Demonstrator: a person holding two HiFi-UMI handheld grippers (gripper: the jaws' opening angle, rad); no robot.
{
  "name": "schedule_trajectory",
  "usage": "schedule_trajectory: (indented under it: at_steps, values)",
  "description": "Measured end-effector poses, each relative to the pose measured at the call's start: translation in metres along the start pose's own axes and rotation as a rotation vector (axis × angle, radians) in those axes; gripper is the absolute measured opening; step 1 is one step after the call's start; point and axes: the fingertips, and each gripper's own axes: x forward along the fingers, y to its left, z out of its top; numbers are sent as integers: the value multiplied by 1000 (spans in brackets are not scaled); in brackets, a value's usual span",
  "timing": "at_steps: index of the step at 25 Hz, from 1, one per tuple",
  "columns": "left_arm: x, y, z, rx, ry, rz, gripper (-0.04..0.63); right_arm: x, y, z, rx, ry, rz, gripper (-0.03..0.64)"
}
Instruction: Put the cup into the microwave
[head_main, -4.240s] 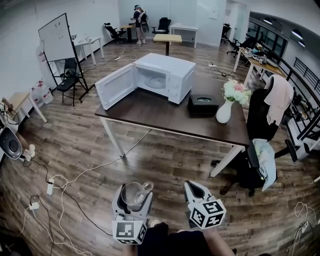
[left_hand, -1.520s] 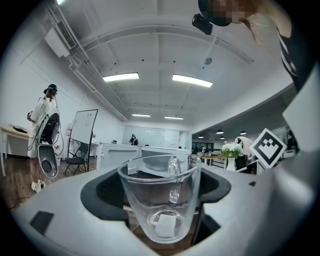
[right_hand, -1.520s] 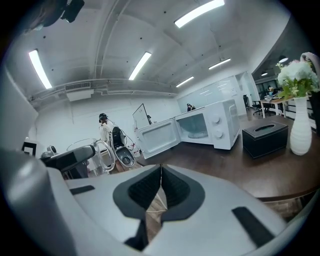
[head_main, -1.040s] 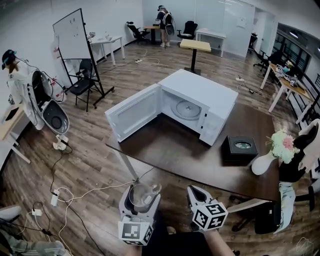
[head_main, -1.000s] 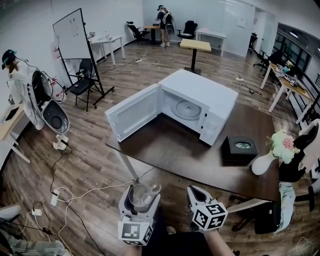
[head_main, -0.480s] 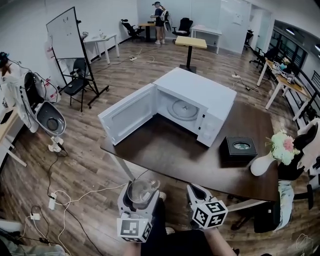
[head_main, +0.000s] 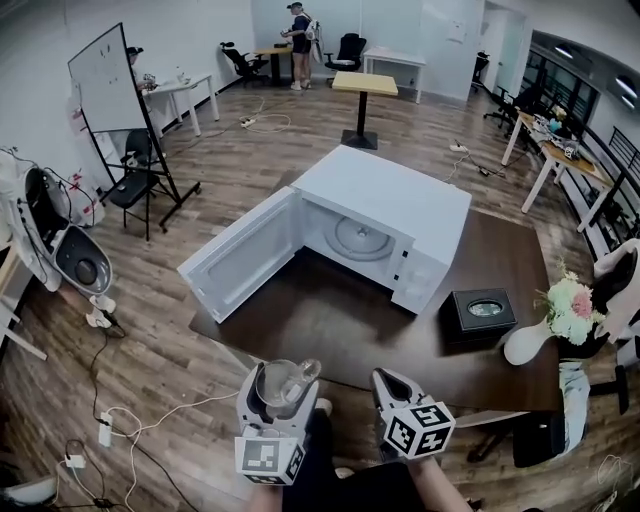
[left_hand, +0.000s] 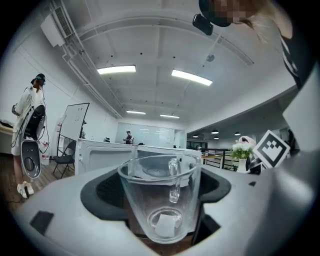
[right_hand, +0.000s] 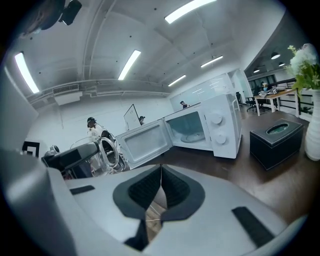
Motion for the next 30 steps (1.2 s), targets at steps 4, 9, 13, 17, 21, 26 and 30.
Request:
schedule_trajectory:
  at_steps: [4, 9, 13, 17, 21, 26, 30]
  values:
    - [29, 17, 7, 1, 2, -22, 397, 25, -4, 13, 12, 1, -19, -5]
    - [65, 35, 15, -4, 7, -51, 397, 53, -12, 33, 21, -4, -44, -5]
    - [94, 46, 17, -7, 12, -81, 397, 75, -21, 45, 30, -5, -66, -6]
    - [122, 52, 16, -9, 15, -112, 397, 95, -33, 50, 42, 2, -84, -6]
    - [149, 56, 16, -4, 27, -146, 397, 110, -42, 58, 62, -3, -110, -5]
    - [181, 60, 12, -1, 47, -200, 397, 125, -52, 65, 83, -9, -143, -6]
    - [209, 62, 7, 4, 64, -258, 397, 135, -66, 67, 109, -15, -195, -6]
